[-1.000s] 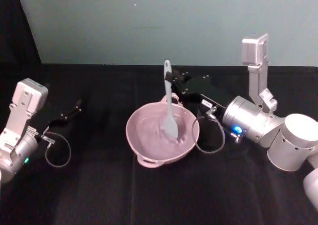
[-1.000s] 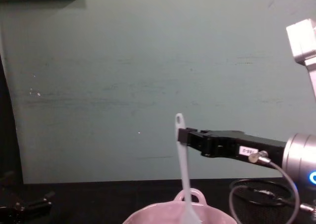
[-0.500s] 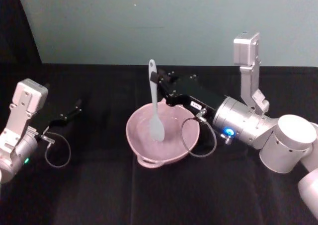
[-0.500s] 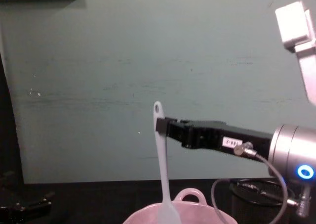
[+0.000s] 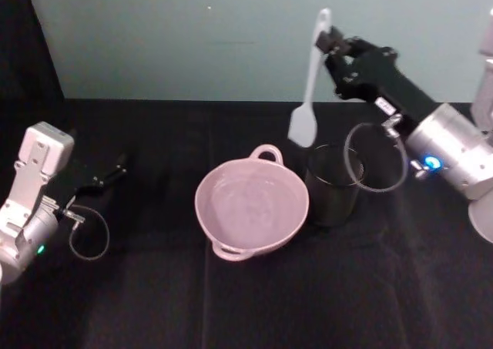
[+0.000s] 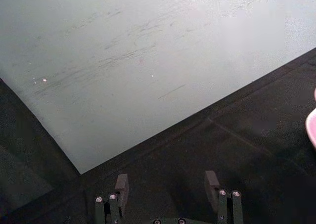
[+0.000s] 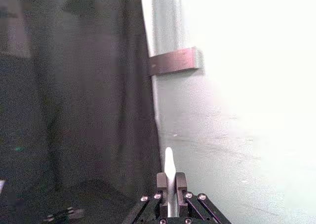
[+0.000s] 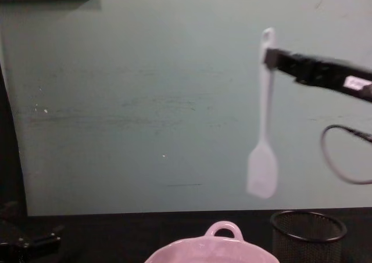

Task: Use the one hand to pick up the spoon and stir the clear water in the bowl.

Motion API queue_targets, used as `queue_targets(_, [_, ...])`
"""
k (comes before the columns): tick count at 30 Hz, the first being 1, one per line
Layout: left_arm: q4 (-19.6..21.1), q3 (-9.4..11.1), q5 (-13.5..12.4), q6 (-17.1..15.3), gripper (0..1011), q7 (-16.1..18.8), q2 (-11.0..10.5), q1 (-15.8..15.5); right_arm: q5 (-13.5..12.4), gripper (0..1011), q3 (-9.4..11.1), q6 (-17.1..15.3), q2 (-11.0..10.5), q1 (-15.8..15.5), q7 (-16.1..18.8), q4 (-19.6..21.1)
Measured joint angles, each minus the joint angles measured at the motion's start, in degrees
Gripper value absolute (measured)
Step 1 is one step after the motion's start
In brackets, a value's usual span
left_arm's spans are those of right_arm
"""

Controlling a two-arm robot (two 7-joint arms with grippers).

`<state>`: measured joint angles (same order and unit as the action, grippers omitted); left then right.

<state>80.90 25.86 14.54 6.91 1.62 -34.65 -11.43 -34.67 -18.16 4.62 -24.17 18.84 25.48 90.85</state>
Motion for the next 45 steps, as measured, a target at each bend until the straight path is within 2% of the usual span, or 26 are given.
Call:
queue_targets(6, [0.0, 0.0, 0.0, 0.0, 1011, 0.0, 0.0, 0.0, 0.8, 114, 2.6, 0.0, -1.2, -1.5, -2.2, 0.5])
queue_targets(10, [0.0, 0.0, 0.0, 0.0, 1011, 0.0, 0.0, 0.0, 1.2, 114, 3.6, -0.9, -1.2, -2.2, -2.9, -0.9])
queue_targets(18, [0.0, 0.0, 0.0, 0.0, 1011, 0.0, 0.0, 0.0, 0.8, 114, 3.0, -1.0, 0.3, -2.3, -1.2, -6.4])
queue_targets(23, [0.0, 0.0, 0.0, 0.0, 1011, 0.0, 0.0, 0.0, -0.9, 114, 3.1, -0.5, 1.8, -2.2, 0.2, -9.8])
queue_targets(27, [0.0, 0.0, 0.0, 0.0, 1011, 0.0, 0.0, 0.0, -3.4, 114, 3.6, -0.7, 3.1, -2.5, 1.0, -11.8])
queue_targets(33, [0.0, 0.0, 0.0, 0.0, 1011, 0.0, 0.0, 0.0, -6.5, 114, 4.5, -1.9, 4.1, -3.1, 0.8, -12.8])
queue_targets(37, [0.0, 0.0, 0.0, 0.0, 1011, 0.0, 0.0, 0.0, -10.0, 114, 5.9, -3.7, 4.6, -4.1, -0.2, -12.8])
queue_targets(45, [0.0, 0.0, 0.0, 0.0, 1011, 0.0, 0.0, 0.0, -17.6, 121, 8.4, -6.0, 5.2, -5.7, -0.1, -13.9])
